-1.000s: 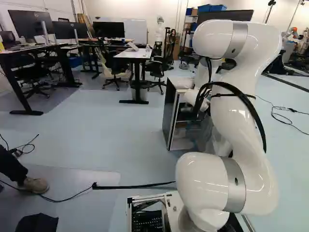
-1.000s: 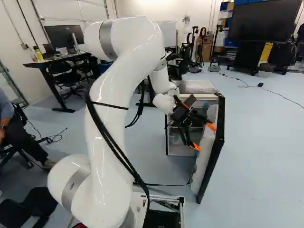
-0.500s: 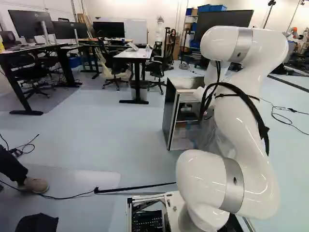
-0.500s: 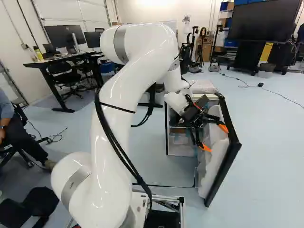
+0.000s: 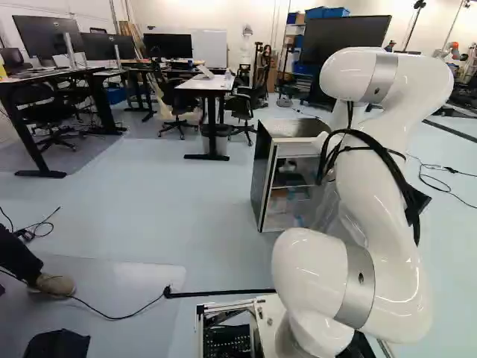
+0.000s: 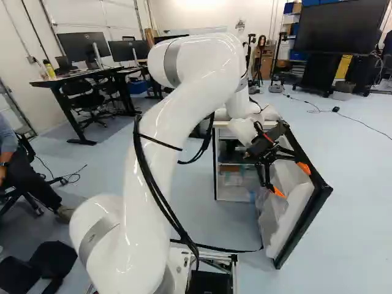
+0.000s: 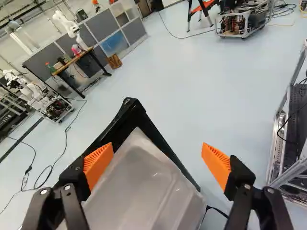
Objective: Open the fridge door
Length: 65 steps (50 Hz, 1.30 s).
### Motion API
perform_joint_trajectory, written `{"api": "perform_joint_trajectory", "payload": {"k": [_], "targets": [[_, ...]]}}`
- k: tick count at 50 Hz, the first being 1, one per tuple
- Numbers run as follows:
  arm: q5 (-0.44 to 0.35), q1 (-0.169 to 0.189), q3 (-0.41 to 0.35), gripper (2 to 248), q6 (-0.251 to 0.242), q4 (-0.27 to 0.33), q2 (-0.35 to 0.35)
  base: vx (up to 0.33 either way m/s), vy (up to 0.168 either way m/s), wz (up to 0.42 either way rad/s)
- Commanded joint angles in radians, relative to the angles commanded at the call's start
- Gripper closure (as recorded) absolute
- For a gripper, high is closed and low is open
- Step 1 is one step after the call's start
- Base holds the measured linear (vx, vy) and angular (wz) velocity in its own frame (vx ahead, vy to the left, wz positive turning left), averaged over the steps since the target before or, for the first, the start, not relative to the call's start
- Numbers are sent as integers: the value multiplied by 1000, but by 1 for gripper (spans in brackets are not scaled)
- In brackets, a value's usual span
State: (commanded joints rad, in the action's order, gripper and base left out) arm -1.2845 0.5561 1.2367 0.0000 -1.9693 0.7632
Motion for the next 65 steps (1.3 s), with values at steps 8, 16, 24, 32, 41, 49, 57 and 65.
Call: {"api": "perform_joint_trajectory", "payload": {"k": [8, 16, 24, 32, 41, 49, 57, 65], "targets": [[0, 29, 42, 3, 0, 0, 20, 0, 0, 0], [0, 57, 86, 3, 0, 0, 41, 0, 0, 0], [0, 84, 130, 3, 0, 0, 62, 0, 0, 0], [0, 113, 171, 3, 0, 0, 83, 0, 0, 0], [0, 136, 180, 3, 0, 0, 87, 0, 0, 0], [0, 137, 135, 3, 0, 3, 65, 0, 0, 0], [0, 131, 79, 3, 0, 38, 37, 0, 0, 0], [0, 120, 20, 3, 0, 100, 8, 0, 0, 0]]}}
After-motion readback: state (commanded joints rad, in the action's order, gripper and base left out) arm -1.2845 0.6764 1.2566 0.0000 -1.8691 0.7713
